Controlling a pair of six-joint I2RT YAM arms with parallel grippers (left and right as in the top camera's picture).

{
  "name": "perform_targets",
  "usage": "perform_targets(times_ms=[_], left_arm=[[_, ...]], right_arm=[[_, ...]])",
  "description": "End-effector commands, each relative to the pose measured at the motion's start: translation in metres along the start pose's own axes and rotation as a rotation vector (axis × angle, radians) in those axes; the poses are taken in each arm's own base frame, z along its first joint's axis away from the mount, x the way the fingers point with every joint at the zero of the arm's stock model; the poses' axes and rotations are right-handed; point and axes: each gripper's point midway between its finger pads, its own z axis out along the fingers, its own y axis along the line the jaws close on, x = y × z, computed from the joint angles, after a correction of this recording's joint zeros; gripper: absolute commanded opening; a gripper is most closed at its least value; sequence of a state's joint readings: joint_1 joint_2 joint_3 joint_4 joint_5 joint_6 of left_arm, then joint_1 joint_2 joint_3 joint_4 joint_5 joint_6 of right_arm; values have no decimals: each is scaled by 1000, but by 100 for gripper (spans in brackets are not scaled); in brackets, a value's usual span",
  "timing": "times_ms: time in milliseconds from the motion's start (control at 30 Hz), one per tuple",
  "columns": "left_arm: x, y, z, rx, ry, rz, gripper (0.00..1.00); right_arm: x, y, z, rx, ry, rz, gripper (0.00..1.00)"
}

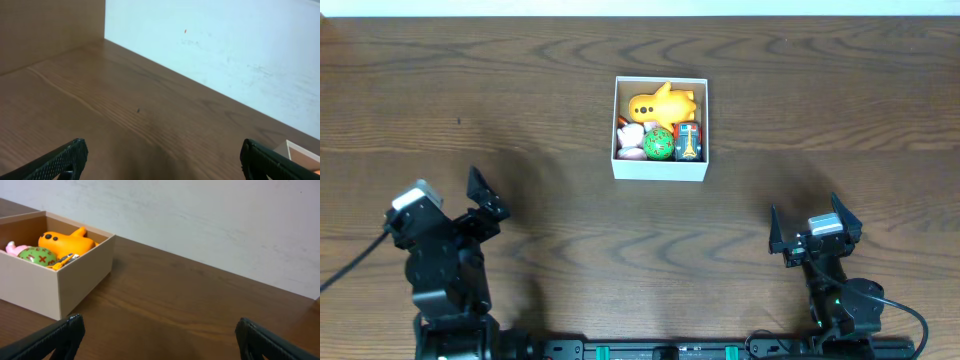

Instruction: Pack container

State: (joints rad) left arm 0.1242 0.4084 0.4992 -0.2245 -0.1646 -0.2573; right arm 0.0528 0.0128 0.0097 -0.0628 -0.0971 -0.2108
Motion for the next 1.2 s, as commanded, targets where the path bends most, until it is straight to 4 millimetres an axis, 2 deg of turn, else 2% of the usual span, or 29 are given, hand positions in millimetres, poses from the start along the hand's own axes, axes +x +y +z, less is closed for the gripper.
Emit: perform_targets(times_ms=[0, 567, 1167], left_arm=[[10, 6, 2, -2, -37, 5, 98], [50, 16, 11, 51, -181, -29, 98], [74, -2, 11, 139, -147, -8, 98]], right_arm=[[1, -2, 0, 11, 0, 16, 99], [1, -2, 0, 11, 0, 16, 99], [1, -2, 0, 11, -1, 16, 99]])
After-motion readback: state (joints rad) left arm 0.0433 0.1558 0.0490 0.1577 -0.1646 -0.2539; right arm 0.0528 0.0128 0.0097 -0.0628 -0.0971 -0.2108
